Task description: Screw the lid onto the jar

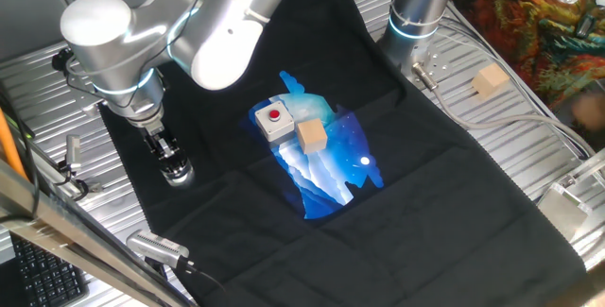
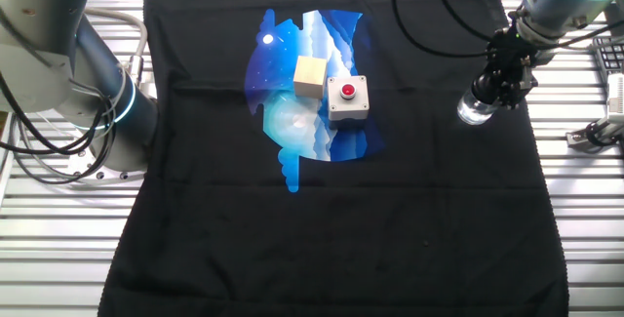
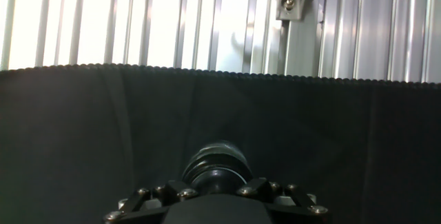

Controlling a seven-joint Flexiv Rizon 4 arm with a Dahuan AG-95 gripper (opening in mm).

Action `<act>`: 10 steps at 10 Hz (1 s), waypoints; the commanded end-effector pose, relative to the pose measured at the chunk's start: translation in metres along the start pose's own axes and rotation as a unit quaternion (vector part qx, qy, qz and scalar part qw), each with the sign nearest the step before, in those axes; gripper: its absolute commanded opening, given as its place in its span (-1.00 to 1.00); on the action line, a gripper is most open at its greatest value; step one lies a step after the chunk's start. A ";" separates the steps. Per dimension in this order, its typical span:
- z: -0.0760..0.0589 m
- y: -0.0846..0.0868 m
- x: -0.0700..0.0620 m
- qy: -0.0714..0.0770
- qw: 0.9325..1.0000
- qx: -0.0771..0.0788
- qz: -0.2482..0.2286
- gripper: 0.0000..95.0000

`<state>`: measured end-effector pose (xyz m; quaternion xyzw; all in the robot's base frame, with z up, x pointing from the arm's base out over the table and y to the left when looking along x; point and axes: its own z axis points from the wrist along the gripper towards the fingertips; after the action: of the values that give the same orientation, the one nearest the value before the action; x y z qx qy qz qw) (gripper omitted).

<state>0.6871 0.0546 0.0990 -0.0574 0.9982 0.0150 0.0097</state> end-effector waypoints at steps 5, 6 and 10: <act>0.001 0.000 0.000 0.002 1.000 0.001 0.005 -1.00; 0.001 0.000 0.000 0.003 1.000 0.001 0.006 -1.00; 0.001 0.000 -0.001 0.006 1.000 0.001 0.010 -1.00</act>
<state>0.6861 0.0540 0.0990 -0.0464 0.9988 0.0144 0.0044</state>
